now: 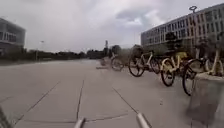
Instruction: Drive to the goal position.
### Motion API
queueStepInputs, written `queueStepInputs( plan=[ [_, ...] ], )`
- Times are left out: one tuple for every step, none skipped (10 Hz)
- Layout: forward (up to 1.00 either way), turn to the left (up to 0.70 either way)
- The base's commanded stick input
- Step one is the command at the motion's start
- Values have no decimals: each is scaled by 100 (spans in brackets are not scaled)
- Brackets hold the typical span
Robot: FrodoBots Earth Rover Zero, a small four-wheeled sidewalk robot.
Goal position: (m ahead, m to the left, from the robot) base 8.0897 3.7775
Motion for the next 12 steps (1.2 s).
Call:
queueStepInputs(
  plan=[
    [70, 35],
    [70, 35],
    [70, 35],
    [70, 35],
    [70, 35],
    [70, 35],
    [70, 35],
    [70, 35],
    [70, 35],
    [70, 35],
    [70, 20],
    [70, 1]
  ],
)
